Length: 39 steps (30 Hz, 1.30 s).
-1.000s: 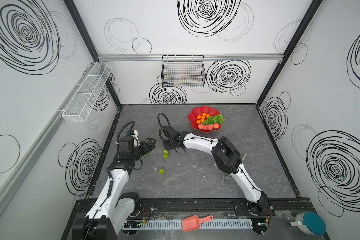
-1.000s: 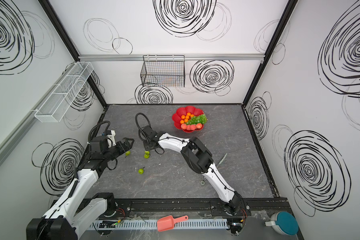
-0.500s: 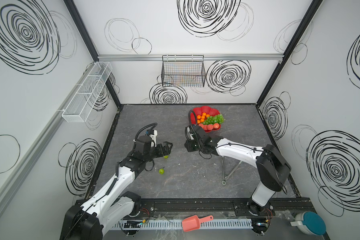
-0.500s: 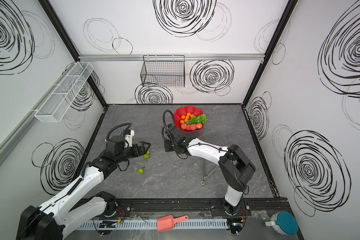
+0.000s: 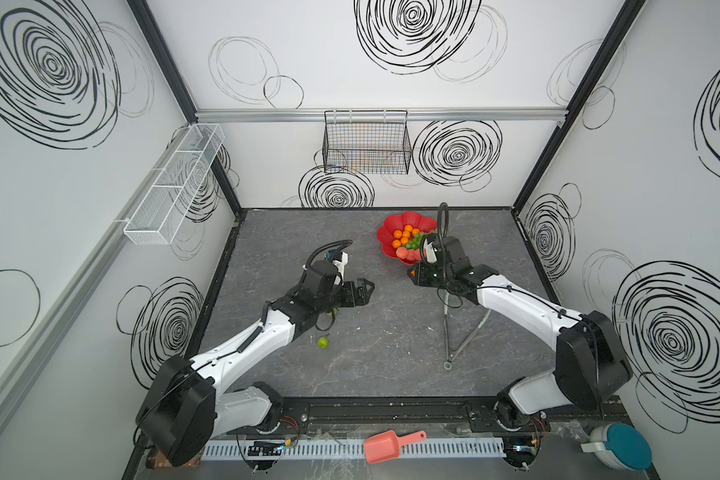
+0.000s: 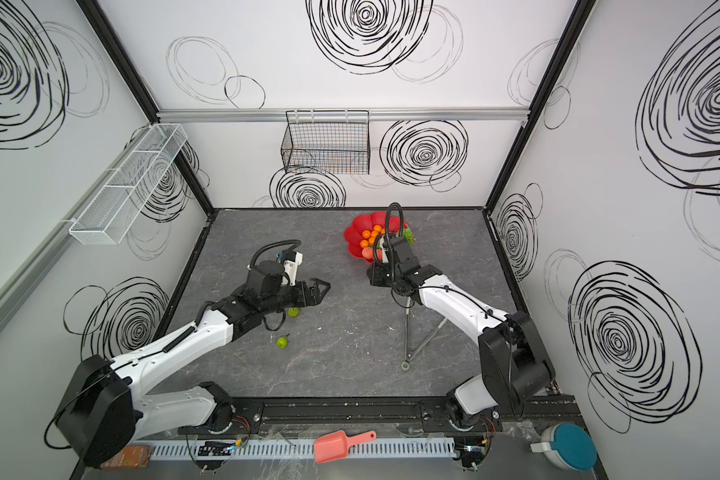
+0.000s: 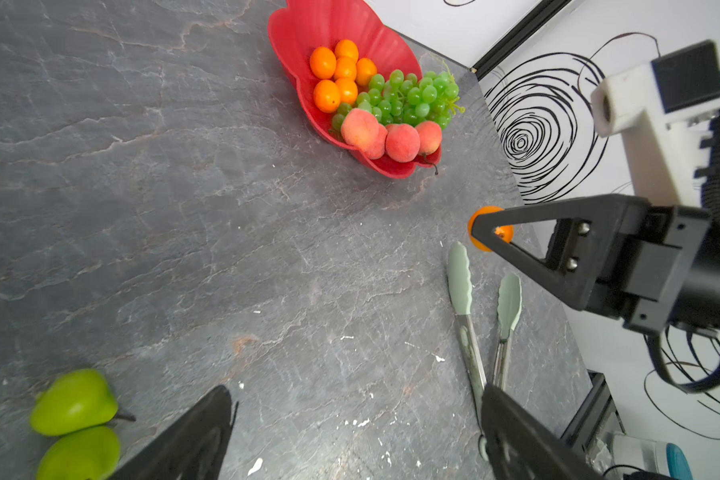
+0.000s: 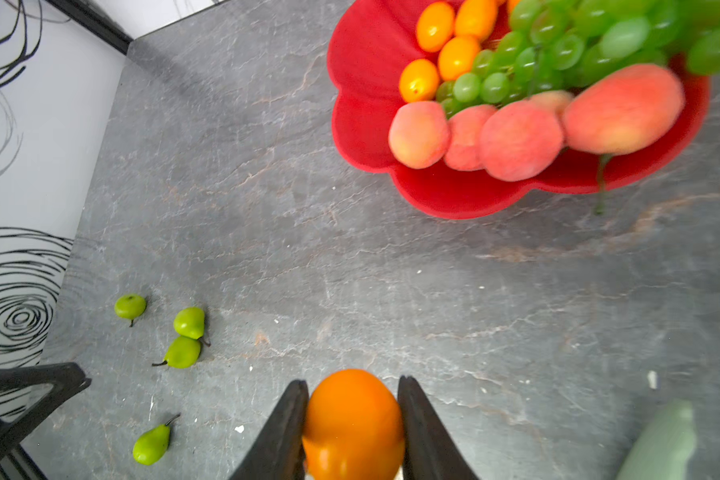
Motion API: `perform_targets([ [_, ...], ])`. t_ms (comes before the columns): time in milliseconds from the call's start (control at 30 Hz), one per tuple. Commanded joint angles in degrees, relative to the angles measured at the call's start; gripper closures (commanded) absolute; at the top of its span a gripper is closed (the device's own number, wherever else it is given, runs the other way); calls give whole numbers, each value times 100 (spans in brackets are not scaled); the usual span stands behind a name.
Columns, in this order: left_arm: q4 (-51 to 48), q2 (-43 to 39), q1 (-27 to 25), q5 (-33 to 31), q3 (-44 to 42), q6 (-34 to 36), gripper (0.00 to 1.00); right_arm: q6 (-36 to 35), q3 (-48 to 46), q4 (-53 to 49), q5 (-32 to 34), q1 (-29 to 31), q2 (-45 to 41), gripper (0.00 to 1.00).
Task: Place and organize the fake fruits in the fruit bowl
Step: 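Lift the kumquat with the right gripper and carry it over the bowl, then lower the kumquat into the bowl and open the right gripper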
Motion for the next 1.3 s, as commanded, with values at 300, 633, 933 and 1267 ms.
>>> perform_targets([
  [300,383,1252,-38,-2,1520,169,4,-621,1023,-381,-541,-950,517,66],
  [633,488,2334,38,53,2680,39,4,-752,2140,-398,-639,-1356,1503,66],
  [933,551,3332,177,133,3744,-110,4,-848,3575,-633,-455,-1461,2772,66],
  [1267,1499,3914,383,888,3754,-232,4,-1139,5664,-1335,-231,-1457,4481,66],
])
